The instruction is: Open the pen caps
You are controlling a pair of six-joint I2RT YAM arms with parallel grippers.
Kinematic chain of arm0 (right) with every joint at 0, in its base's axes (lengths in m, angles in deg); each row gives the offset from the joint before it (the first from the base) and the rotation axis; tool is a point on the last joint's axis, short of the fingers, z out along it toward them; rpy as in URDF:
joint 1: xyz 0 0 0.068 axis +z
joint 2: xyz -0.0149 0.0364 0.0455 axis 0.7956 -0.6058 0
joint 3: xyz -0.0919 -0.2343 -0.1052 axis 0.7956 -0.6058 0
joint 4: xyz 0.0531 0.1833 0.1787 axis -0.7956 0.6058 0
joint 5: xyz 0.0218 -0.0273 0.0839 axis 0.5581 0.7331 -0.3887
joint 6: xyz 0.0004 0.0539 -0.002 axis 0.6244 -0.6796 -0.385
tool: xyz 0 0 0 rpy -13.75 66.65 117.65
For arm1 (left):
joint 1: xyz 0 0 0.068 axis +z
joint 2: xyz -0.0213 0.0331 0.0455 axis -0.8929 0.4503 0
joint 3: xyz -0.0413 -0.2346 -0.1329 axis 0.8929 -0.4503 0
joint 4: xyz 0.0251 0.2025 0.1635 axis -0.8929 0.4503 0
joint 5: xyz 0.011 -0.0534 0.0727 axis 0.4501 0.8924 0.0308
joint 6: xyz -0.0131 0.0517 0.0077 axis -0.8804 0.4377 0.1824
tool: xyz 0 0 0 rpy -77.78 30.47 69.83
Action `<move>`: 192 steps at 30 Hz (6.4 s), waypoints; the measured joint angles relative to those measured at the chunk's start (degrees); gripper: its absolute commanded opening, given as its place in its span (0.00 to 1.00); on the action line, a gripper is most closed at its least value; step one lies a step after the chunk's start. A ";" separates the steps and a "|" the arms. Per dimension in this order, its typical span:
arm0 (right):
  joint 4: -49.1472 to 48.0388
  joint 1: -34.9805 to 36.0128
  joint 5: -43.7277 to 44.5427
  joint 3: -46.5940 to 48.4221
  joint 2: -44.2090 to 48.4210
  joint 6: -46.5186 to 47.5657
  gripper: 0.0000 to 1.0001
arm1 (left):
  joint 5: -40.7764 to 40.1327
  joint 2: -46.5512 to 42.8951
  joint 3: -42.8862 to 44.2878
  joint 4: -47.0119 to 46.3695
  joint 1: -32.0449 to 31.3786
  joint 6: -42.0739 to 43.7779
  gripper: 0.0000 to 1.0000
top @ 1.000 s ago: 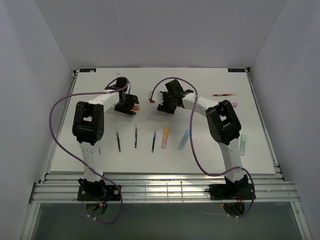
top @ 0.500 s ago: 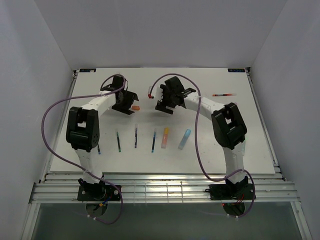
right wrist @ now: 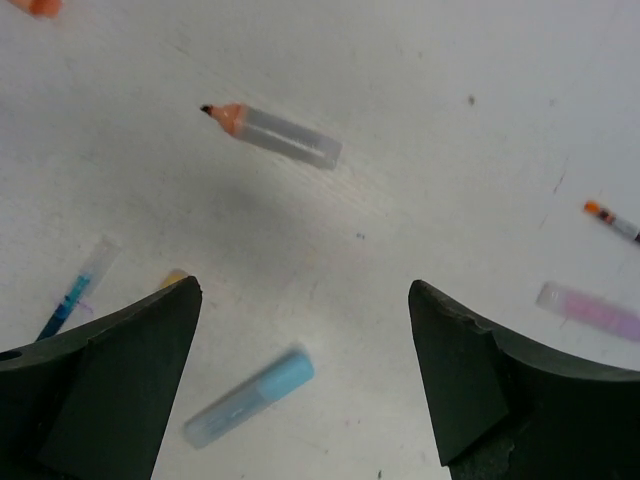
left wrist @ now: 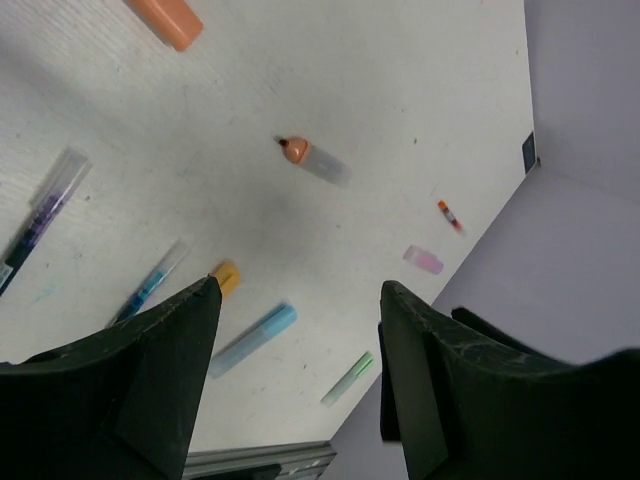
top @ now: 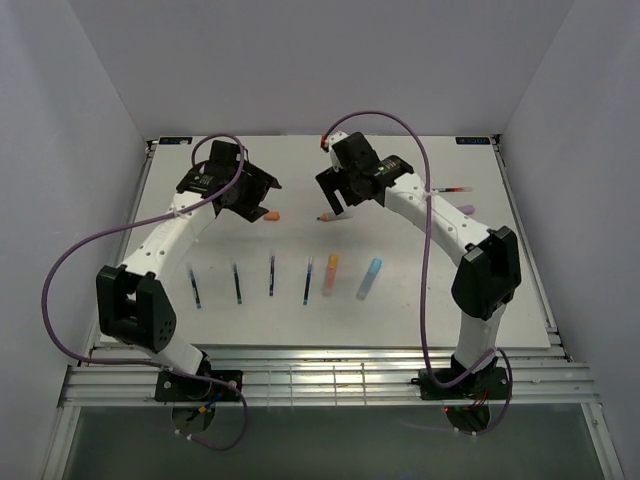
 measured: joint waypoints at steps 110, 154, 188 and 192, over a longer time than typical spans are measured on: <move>0.17 8.07 -47.39 -15.54 10.73 -32.30 0.28 | 11.13 -20.17 -17.86 -4.50 -11.82 16.22 0.06; 8.59 8.39 -21.88 -8.72 3.63 -12.48 0.08 | 8.13 -8.26 -13.18 -8.68 5.14 19.93 0.00; -0.07 -0.61 -6.54 -1.20 -17.16 31.71 0.08 | 7.85 12.68 -21.33 -36.15 5.14 7.63 0.00; -0.87 -0.61 -6.93 -1.18 -18.82 32.87 0.08 | 6.34 13.40 -21.44 -36.04 5.14 5.62 0.02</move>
